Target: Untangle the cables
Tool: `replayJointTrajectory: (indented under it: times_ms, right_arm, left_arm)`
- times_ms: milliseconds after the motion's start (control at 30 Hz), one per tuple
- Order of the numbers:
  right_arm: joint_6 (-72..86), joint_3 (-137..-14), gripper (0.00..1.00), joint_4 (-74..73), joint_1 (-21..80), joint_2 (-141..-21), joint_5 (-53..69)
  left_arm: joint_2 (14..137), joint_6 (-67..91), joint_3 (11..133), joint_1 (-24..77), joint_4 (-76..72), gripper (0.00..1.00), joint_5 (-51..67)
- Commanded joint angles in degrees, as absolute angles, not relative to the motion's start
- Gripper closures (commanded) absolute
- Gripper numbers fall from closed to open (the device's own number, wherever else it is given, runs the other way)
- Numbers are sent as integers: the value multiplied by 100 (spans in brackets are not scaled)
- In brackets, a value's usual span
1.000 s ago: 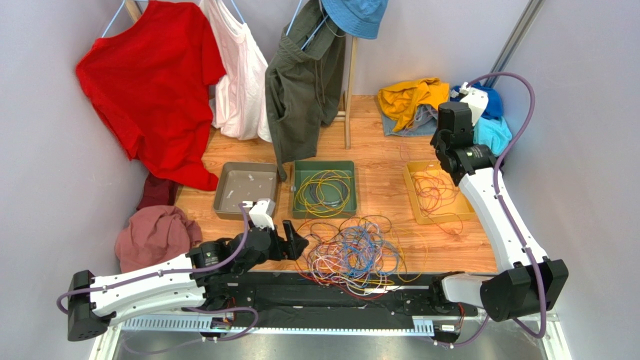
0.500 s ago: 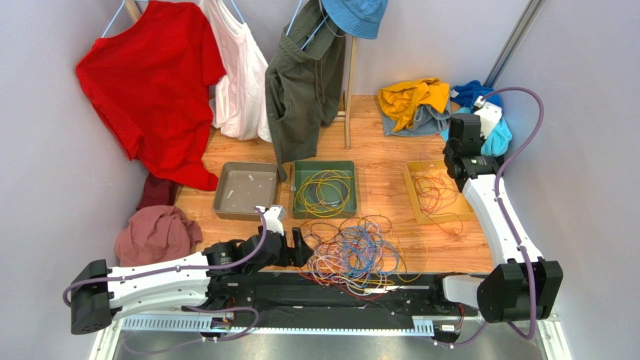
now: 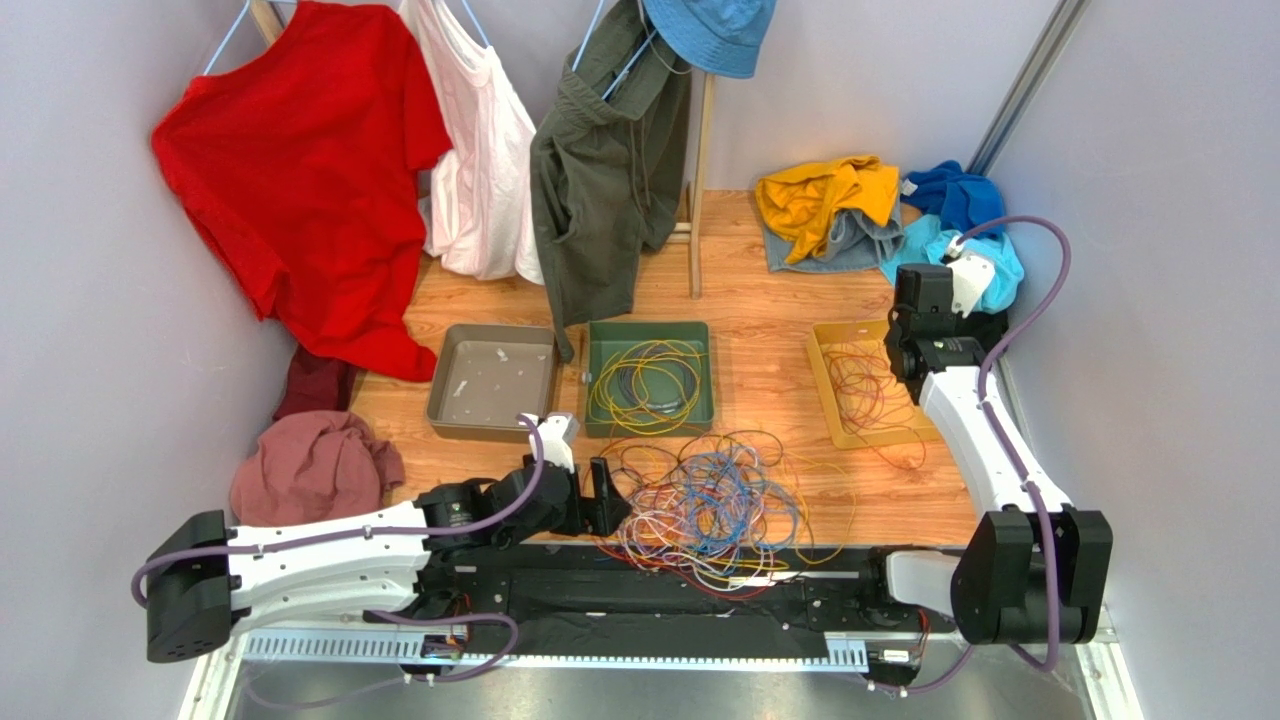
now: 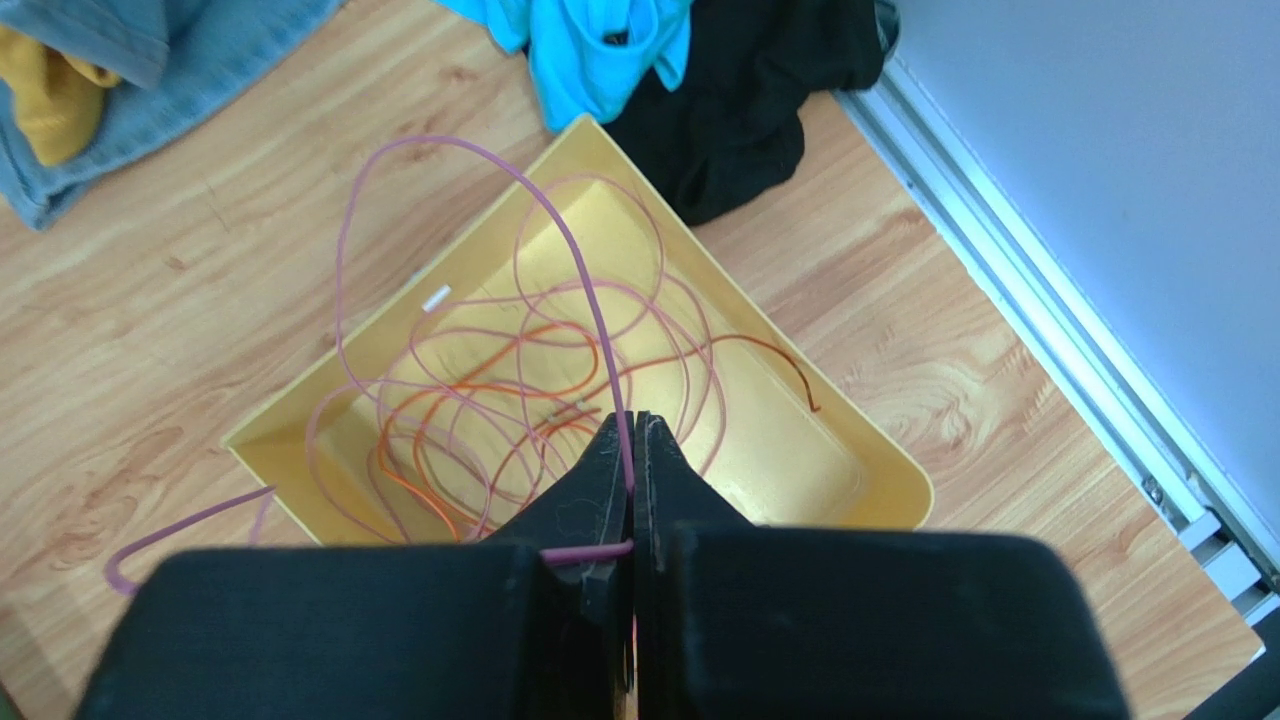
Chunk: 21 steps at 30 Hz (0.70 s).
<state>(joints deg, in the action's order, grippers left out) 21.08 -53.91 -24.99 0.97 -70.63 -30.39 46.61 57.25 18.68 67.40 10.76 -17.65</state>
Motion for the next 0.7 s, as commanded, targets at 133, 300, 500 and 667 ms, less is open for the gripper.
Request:
replayJointTrajectory:
  times_ms: [133, 300, 500, 667]
  right_arm:
    - [2619, -5168, 82, -2601, 88, -7093, -2936]
    - [2742, -5352, 46, -2847, 97, -6882, -2567]
    - [2865, -6345, 46, -4209, 97, -7541, -2146]
    - [3294, -5600, 48, -3324, 132, -6225, -1338]
  left_arm:
    - [4825, 5941, 1854, 6732, 633, 6, -1521]
    - [4834, 5871, 1916, 6732, 712, 7, -1503]
    - [4930, 5827, 1978, 6732, 642, 7, -1485]
    - [4931, 5810, 2013, 6733, 746, 7, -1476]
